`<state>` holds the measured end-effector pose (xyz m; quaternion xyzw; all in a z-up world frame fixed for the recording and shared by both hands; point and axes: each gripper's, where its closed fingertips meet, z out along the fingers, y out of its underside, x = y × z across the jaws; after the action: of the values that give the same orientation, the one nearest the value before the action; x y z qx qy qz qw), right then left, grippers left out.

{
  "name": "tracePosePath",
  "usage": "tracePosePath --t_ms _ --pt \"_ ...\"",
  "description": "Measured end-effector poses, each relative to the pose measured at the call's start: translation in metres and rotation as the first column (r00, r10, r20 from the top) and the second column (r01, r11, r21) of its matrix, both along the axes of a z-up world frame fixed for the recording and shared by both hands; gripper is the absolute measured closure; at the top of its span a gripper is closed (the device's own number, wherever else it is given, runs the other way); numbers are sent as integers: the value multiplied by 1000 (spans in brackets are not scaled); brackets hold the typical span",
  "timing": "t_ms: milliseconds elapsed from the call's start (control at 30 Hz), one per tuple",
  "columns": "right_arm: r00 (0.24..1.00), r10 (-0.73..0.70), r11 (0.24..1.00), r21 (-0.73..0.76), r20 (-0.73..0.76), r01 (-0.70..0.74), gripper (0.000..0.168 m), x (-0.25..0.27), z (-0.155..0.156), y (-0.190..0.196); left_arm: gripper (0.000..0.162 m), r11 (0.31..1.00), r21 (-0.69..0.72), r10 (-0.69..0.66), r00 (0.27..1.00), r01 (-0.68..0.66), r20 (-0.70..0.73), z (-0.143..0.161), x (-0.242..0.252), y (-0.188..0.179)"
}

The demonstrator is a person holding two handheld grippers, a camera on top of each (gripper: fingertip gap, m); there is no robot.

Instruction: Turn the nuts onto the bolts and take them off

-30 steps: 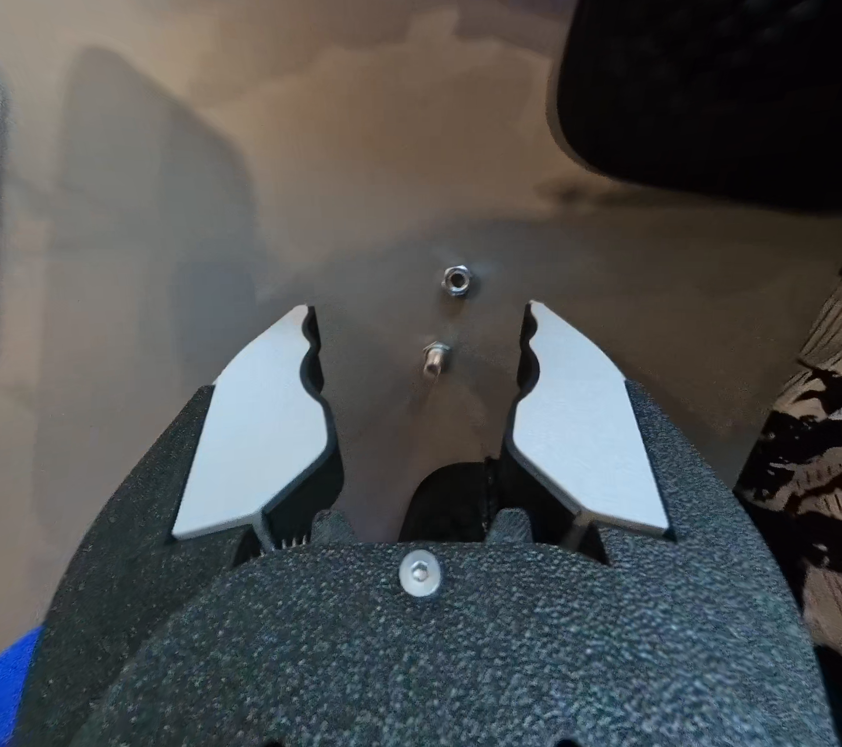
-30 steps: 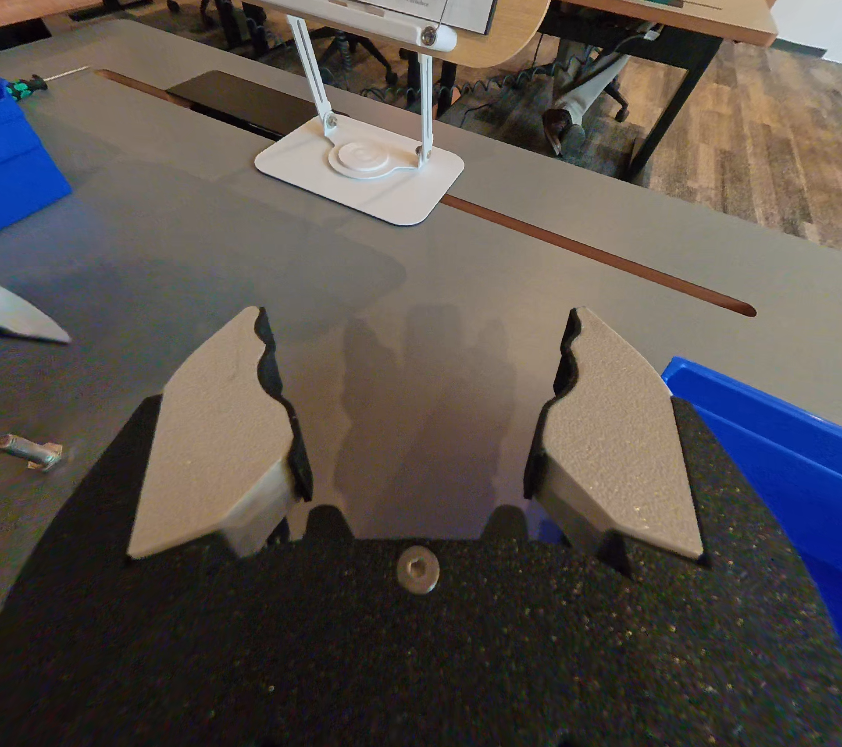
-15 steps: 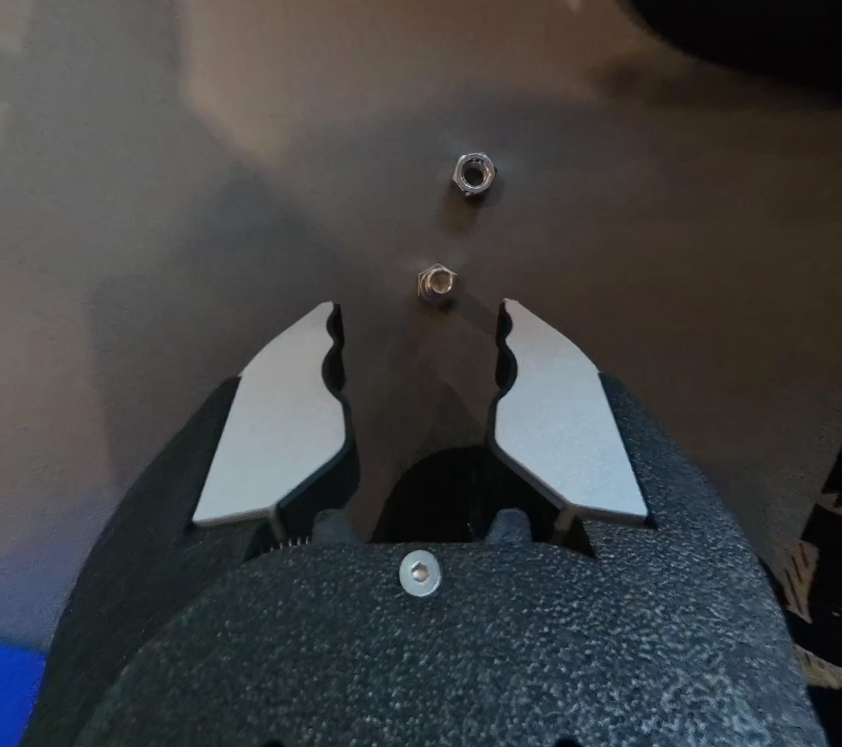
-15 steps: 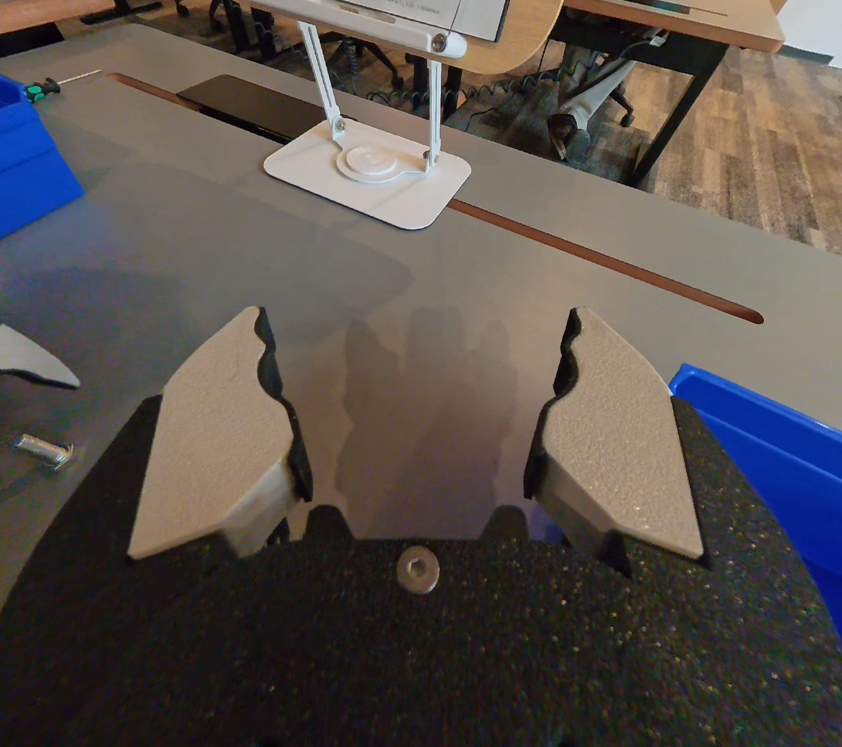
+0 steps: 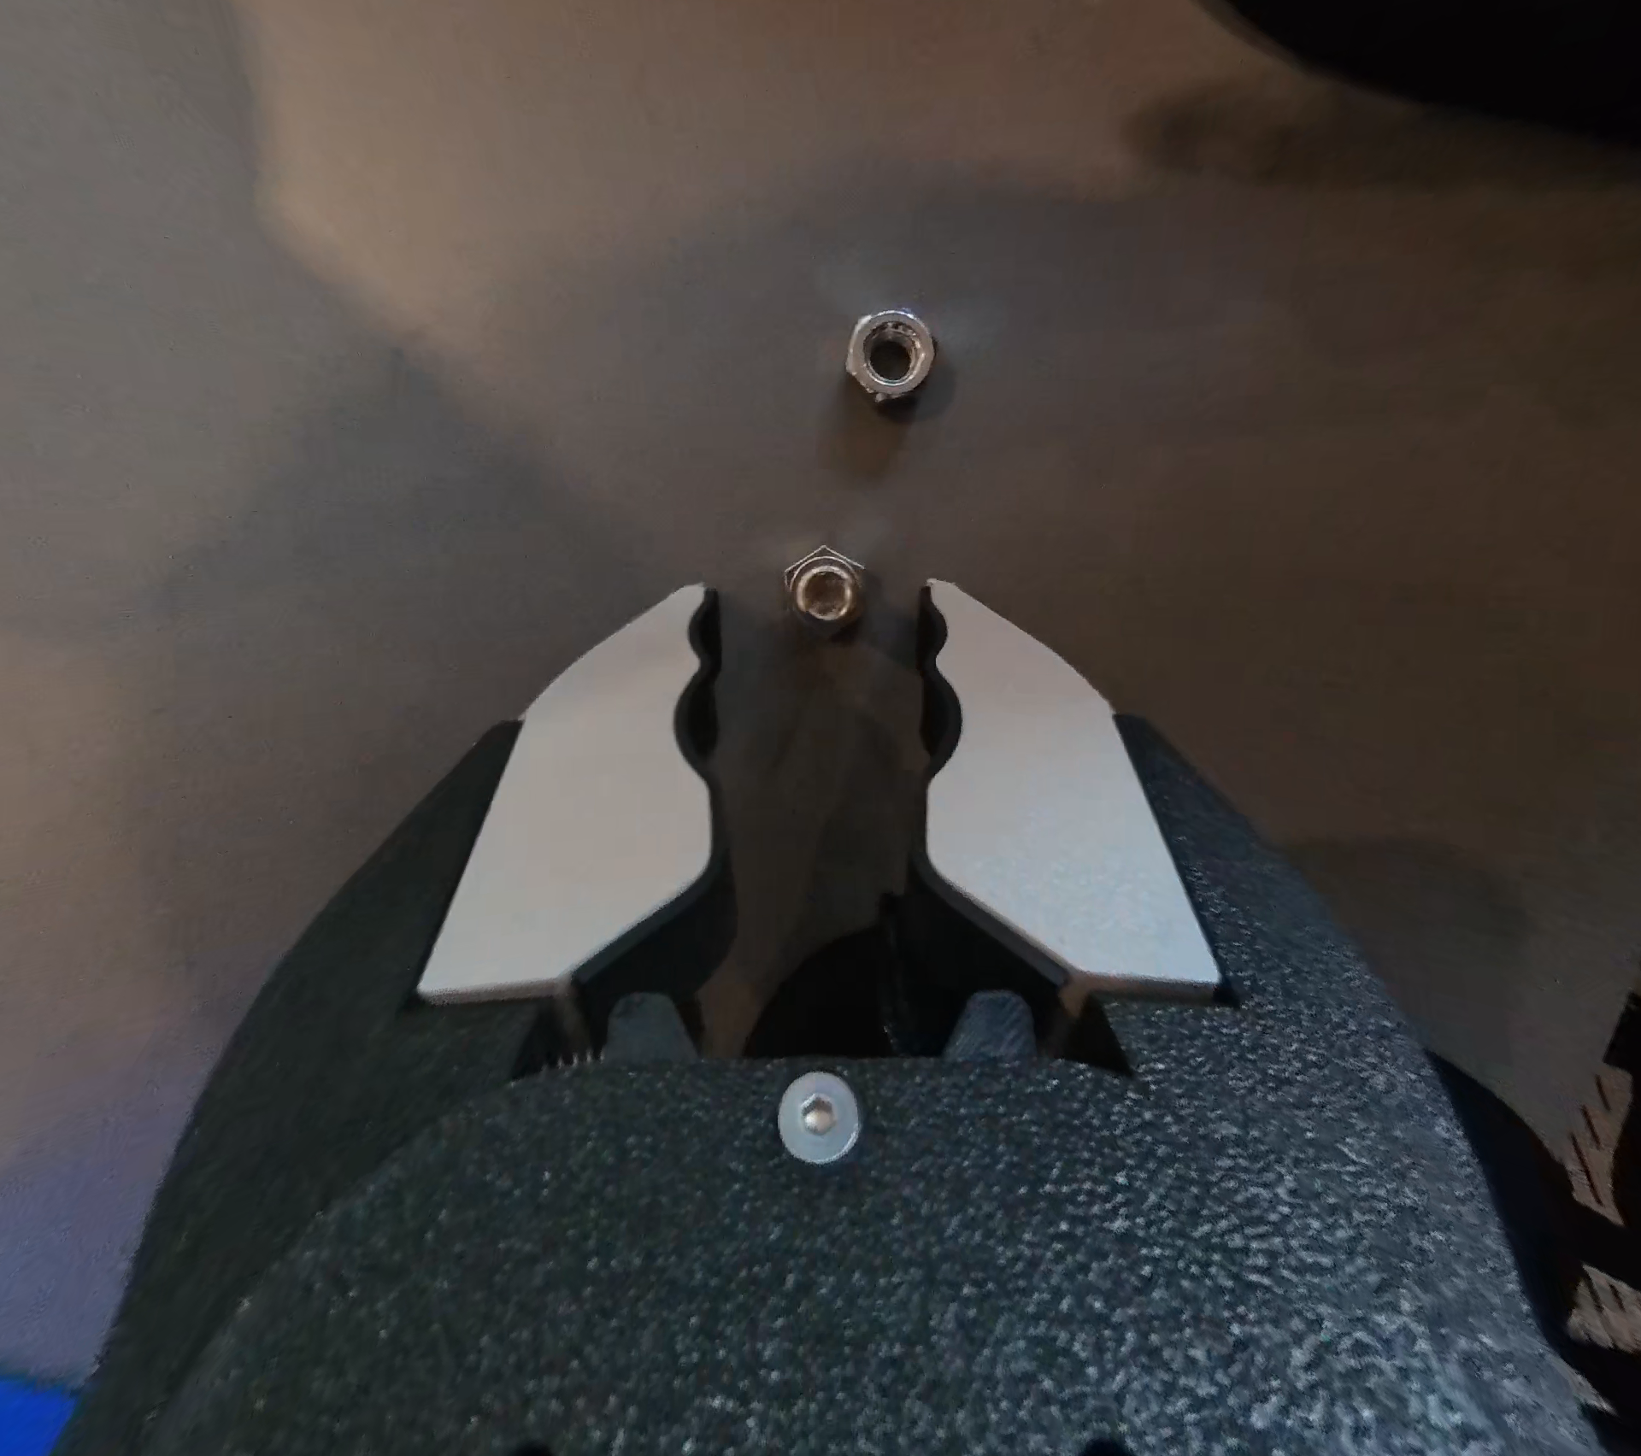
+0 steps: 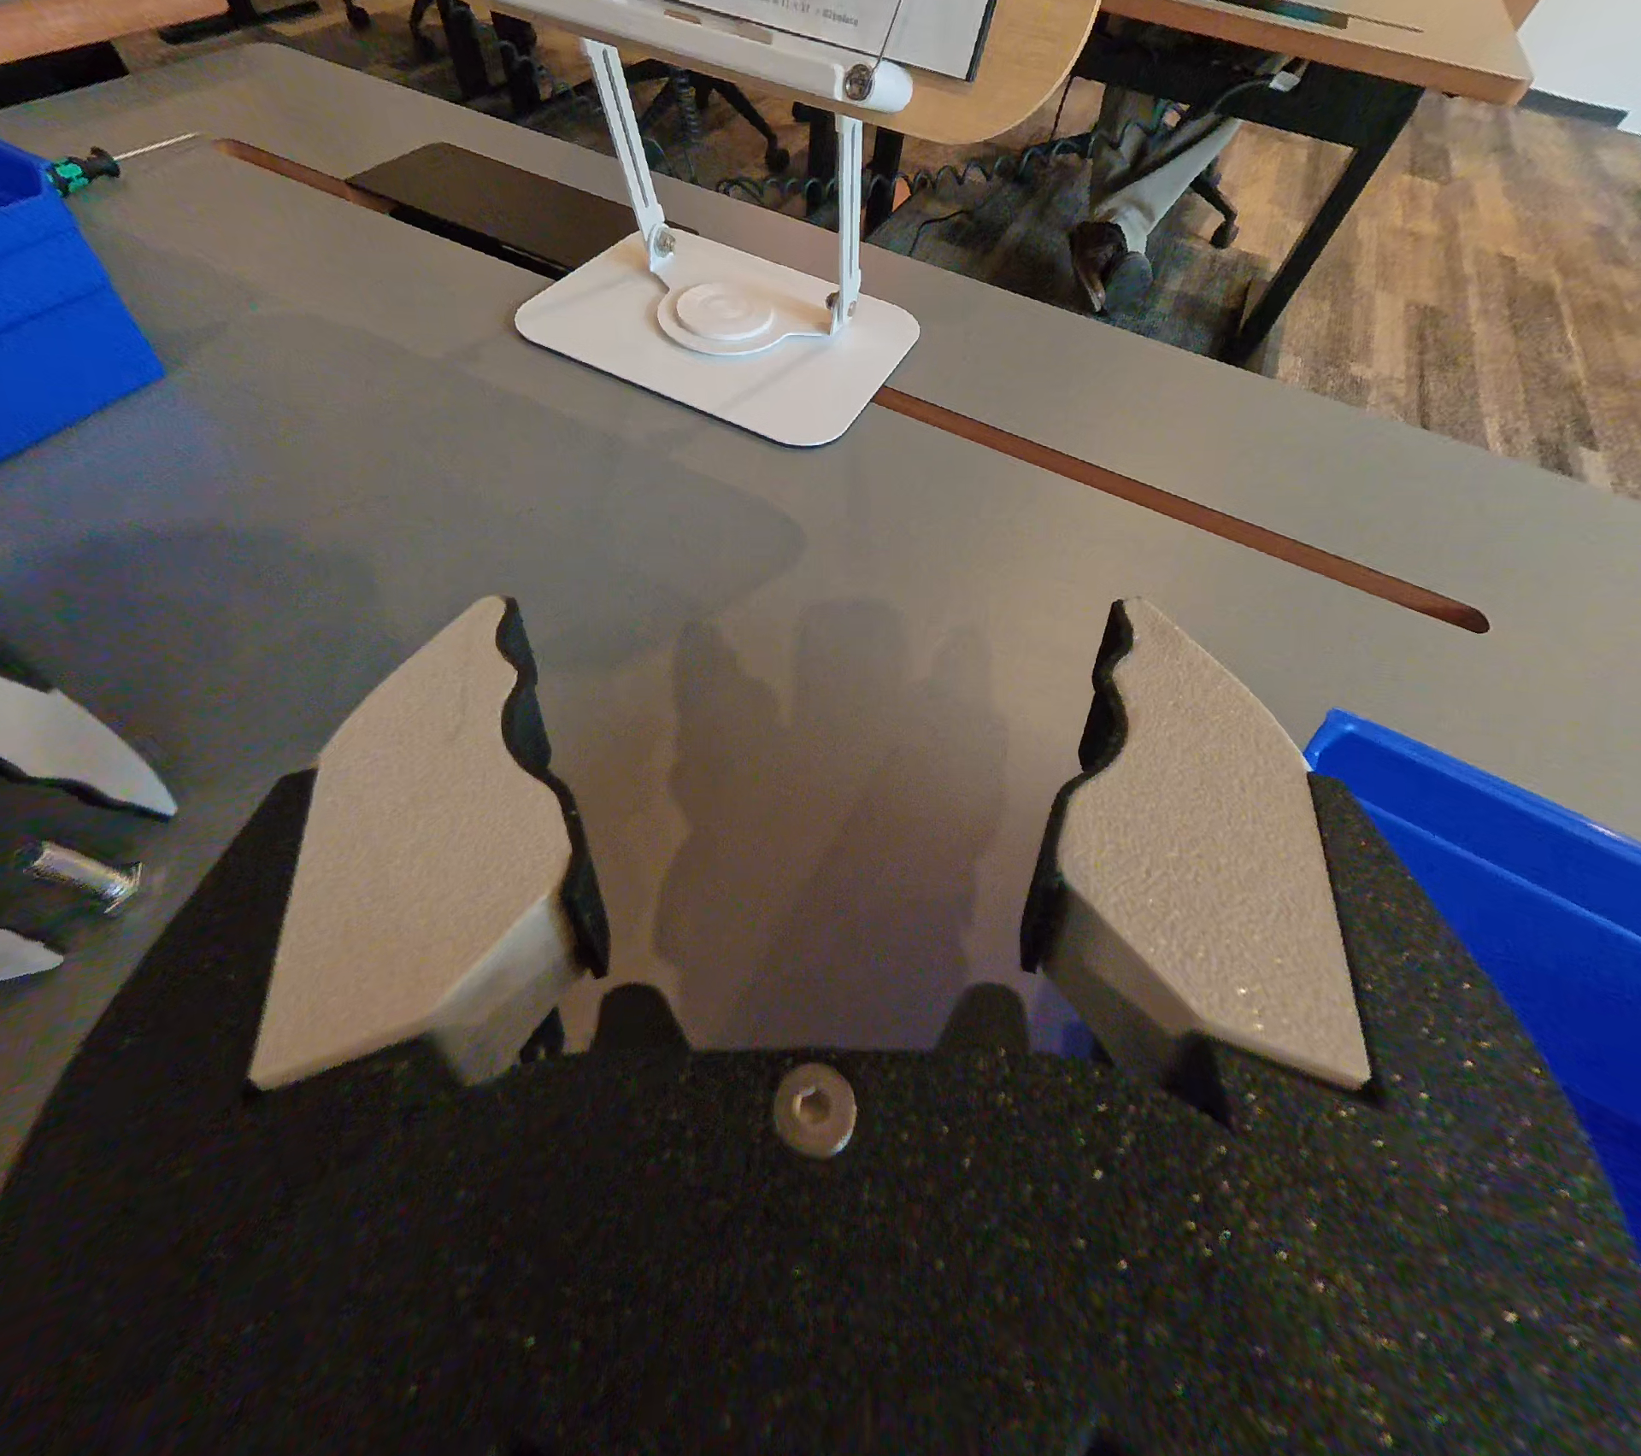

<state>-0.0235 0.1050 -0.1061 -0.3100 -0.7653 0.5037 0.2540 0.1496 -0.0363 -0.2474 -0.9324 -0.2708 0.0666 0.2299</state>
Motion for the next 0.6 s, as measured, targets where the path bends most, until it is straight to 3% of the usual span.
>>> tracePosePath --t_ms 167,600 --pt "1000 -1 1000 -3 -1 1 50 0 1 0 129 1000 -1 -19 1000 19 -6 0 3 3" --pt "1000 -1 1000 -9 -4 1 50 0 2 -1 138 1000 -28 0 1000 0 19 -1 0 2"
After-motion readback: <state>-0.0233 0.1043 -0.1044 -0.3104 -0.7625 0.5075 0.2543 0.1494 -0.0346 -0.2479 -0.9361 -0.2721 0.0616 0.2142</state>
